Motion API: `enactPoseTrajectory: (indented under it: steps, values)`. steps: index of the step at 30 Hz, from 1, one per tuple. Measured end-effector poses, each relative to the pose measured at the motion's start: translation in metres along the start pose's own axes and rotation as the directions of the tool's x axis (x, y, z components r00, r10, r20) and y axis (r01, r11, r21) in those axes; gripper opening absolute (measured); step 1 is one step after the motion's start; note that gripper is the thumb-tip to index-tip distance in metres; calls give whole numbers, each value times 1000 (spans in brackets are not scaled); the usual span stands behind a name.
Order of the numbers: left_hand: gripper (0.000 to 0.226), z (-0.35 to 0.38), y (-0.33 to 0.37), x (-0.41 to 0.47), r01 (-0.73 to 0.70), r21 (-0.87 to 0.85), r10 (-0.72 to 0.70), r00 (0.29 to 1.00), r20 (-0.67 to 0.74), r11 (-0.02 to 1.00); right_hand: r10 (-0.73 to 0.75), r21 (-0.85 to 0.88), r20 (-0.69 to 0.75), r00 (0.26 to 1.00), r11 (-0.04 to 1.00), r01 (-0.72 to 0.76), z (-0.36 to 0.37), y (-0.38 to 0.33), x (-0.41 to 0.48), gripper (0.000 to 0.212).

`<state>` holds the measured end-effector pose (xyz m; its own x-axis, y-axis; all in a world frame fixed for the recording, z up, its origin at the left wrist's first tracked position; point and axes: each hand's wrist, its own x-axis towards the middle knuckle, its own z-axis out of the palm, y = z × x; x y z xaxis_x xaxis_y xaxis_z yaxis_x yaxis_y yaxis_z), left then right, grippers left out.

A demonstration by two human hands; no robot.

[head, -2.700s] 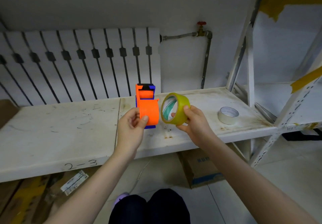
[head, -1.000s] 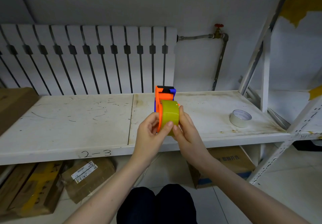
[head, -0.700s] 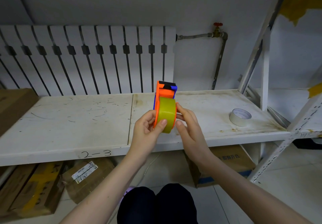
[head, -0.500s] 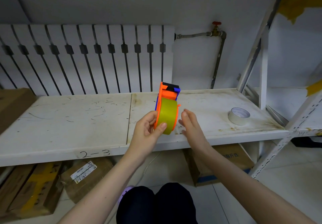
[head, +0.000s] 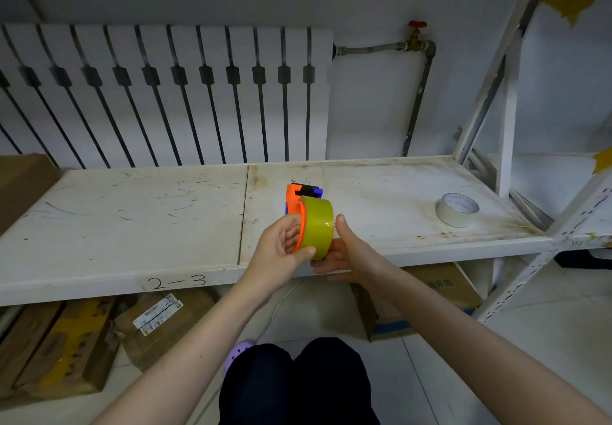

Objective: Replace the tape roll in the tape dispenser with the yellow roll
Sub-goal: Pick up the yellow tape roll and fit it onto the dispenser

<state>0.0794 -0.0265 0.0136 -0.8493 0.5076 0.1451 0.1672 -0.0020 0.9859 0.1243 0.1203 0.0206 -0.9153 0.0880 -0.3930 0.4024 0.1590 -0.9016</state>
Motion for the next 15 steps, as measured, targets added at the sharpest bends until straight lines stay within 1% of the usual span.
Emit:
enactPoseTrajectory:
  steps: [3, 5, 6, 7, 9, 10, 11, 12, 13, 15]
  values:
    - [44, -1, -10, 6, 39, -3, -39, 999, -8, 999, 45, -109, -37, 998, 993, -49, -1, 4, 10, 77]
    - [40, -1, -17, 10, 78, -24, -79, 997, -23, 997, 35, -187, -79, 996, 981, -49, -2, 8, 18, 72]
    - [39, -1, -21, 12, 106, -40, -107, 994, -35, 994, -17, -226, -124, 992, 974, -12, -3, 10, 21, 66]
    - [38, -1, -24, 14, 132, -53, -134, 990, -47, 990, -99, -266, -188, 977, 963, 47, -4, 13, 24, 58]
    - [37, -1, -33, 18, 168, -54, -172, 983, -61, 984, -312, -355, -308, 899, 914, 195, -6, 17, 28, 42]
    - [38, -1, -37, 19, 180, -48, -182, 981, -64, 983, -406, -401, -331, 852, 878, 263, -6, 17, 29, 38]
    - [39, 0, -41, 20, 188, -44, -191, 979, -65, 981, -483, -448, -323, 814, 836, 317, -7, 17, 30, 39]
    - [40, 0, -44, 21, 196, -43, -198, 978, -65, 980, -538, -500, -288, 792, 790, 355, -8, 17, 33, 42]
    - [42, 1, -47, 21, 200, -46, -203, 977, -60, 979, -570, -553, -236, 787, 745, 374, -8, 18, 36, 46]
    - [44, 3, -49, 22, 205, -57, -208, 977, -52, 977, -571, -643, -138, 809, 673, 365, -8, 22, 45, 54]
